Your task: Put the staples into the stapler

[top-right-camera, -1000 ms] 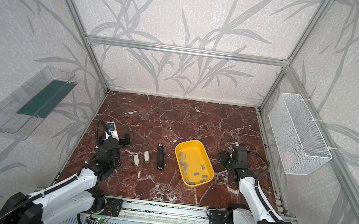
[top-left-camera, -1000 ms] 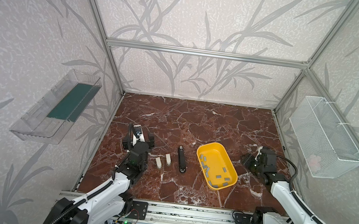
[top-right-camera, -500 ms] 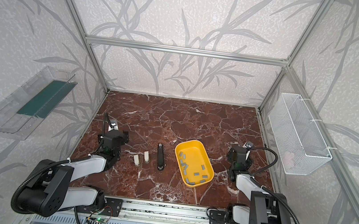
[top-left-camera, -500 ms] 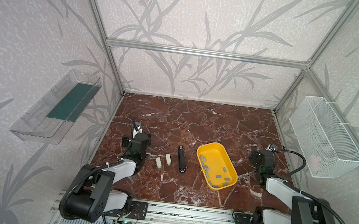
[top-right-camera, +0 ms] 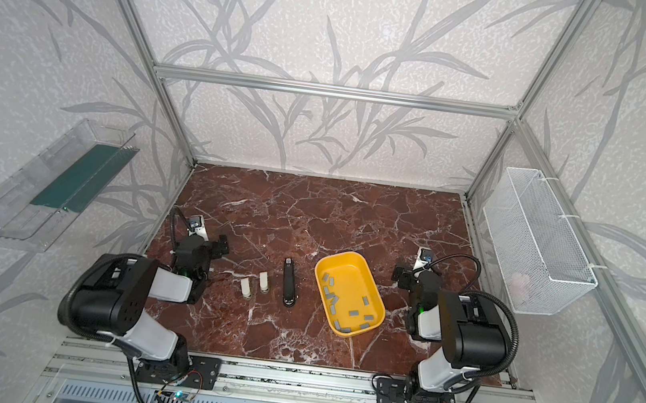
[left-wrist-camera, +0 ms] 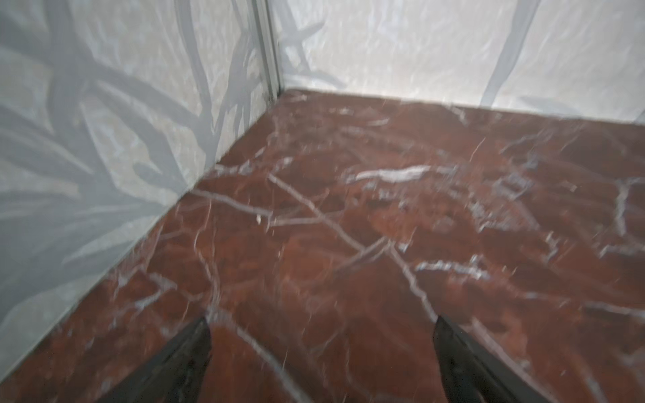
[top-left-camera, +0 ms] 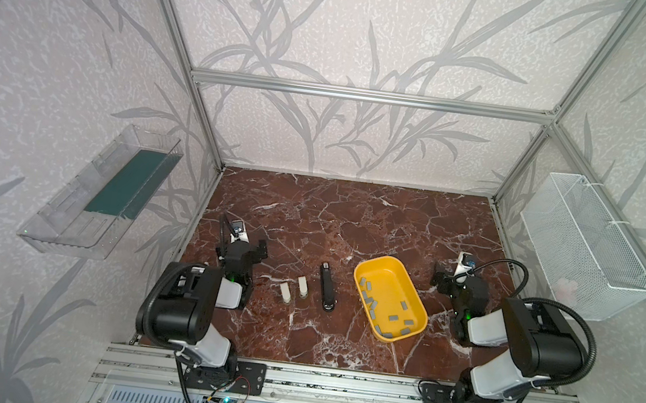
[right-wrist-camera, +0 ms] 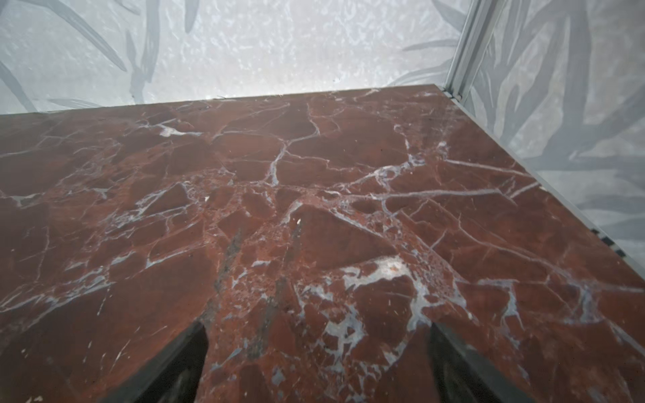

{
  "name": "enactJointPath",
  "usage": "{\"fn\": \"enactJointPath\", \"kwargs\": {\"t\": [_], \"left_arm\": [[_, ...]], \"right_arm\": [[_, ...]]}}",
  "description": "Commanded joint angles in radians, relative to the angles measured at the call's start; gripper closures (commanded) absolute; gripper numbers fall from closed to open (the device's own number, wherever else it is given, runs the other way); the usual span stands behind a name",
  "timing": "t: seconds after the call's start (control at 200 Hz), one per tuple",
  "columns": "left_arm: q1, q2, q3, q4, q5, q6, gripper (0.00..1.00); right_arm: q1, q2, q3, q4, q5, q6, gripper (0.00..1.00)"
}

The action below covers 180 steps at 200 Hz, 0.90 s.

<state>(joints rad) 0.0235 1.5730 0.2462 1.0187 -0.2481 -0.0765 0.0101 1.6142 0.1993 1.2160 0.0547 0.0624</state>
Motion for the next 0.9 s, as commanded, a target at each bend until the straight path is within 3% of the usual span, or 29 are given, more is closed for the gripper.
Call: {"fn": "enactJointPath", "kwargs": {"t": [0.0, 0.14, 0.535, 0.725, 0.81, 0.895], "left_arm": [[0.006, -0.033, 0.046, 0.032, 0.033, -0.013, 0.01], [0.006, -0.019, 0.117, -0.073, 0.069, 0.008, 0.01], [0.002, -0.005, 0.116, -0.043, 0.071, 0.024, 0.01], [0.002, -0.005, 0.116, -0.043, 0.07, 0.025, 0.01], [0.002, -0.005, 0.117, -0.043, 0.069, 0.024, 0.01], [0.002, -0.005, 0.116, -0.043, 0.071, 0.025, 0.01]], "right_arm": [[0.005, 0.011, -0.004, 0.135, -0.024, -0.03, 0.01], [0.005, 0.015, -0.01, 0.148, -0.024, -0.03, 0.01], [0.004, 0.015, -0.007, 0.146, -0.025, -0.029, 0.01], [0.057, -0.024, 0.106, -0.103, -0.148, -0.139, 0.01], [0.071, -0.023, 0.104, -0.097, -0.112, -0.145, 0.01], [0.071, -0.025, 0.099, -0.091, 0.043, -0.092, 0.01]]}}
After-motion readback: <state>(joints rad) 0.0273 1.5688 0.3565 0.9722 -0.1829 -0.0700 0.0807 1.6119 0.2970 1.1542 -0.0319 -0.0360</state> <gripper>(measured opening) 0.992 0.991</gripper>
